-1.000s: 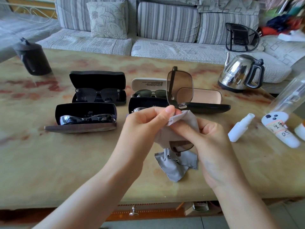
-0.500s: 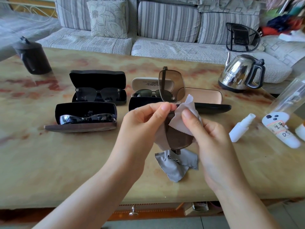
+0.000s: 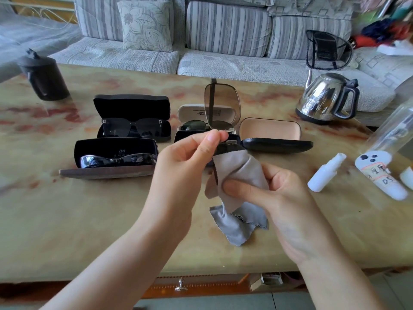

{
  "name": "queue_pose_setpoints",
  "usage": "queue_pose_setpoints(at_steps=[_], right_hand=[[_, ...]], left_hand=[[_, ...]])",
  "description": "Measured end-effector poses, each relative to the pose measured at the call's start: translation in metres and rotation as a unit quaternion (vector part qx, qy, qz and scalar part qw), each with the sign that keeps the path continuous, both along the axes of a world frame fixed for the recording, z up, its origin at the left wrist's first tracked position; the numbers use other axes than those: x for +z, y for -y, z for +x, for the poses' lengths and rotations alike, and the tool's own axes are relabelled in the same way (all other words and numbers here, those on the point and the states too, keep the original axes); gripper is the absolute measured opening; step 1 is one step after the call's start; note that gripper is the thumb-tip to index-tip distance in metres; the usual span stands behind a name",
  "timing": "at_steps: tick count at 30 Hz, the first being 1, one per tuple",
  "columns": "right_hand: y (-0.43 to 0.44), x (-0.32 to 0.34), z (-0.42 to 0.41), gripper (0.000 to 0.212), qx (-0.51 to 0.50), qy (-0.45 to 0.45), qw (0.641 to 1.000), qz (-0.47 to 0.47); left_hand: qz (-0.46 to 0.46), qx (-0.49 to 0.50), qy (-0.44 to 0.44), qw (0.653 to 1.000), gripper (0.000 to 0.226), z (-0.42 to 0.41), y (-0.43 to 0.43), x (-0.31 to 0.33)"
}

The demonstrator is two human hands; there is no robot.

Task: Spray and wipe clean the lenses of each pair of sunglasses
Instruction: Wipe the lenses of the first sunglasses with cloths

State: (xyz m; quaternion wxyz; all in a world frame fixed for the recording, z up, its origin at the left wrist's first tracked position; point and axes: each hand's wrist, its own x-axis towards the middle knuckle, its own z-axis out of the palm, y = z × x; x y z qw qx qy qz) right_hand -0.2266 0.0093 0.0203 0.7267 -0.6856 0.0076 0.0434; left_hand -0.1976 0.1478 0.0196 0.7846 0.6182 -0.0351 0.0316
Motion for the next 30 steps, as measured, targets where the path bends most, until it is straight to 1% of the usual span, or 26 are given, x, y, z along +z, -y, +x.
queue_pose_setpoints(at_steps=[4,8,11,14,18,21,23,25,27,29,30], right_hand=[[-0.003,-0.002,0.0,0.039,-0.029,-0.001,1.0,0.013],[-0.002,-0.001,0.003,0.032,-0.058,0.017,0.997,0.04],[-0.001,-0.001,0.004,0.03,-0.053,0.014,0.997,0.055],[-0.001,-0.001,0.004,0.027,-0.018,0.016,0.999,0.045],[0.005,-0.001,0.004,0.02,0.025,0.015,1.0,0.005],[0.008,-0.001,0.003,0.026,0.052,0.024,0.997,-0.045],[0.011,-0.003,0.003,0.03,0.05,0.026,0.996,-0.065],[0.014,-0.003,0.004,0.029,0.055,0.021,0.996,-0.067],[0.017,-0.002,0.004,0.022,0.07,0.027,0.996,-0.055],[0.02,0.0,0.004,0.012,0.064,0.057,0.996,-0.035],[0.02,0.001,0.004,0.013,0.047,0.082,0.995,-0.043]], left_hand=[[0.018,-0.025,-0.001,1.0,0.024,-0.004,0.005,0.0],[0.024,-0.065,0.009,0.998,0.025,-0.005,0.005,-0.002],[0.035,-0.072,0.009,0.997,0.023,-0.004,0.005,-0.004],[0.027,-0.066,0.002,0.997,0.025,-0.002,0.003,-0.004],[0.036,-0.063,-0.011,0.997,0.023,0.001,-0.003,-0.002],[0.039,-0.037,0.002,0.999,0.025,0.005,-0.008,-0.002],[0.043,-0.036,0.011,0.998,0.025,0.006,-0.01,0.0],[0.048,-0.052,0.015,0.997,0.024,0.006,-0.01,0.001],[0.055,-0.064,0.018,0.996,0.025,0.007,-0.012,0.001],[0.056,-0.07,0.021,0.996,0.026,0.008,-0.014,0.002],[0.056,-0.072,0.021,0.996,0.027,0.008,-0.015,0.002]])
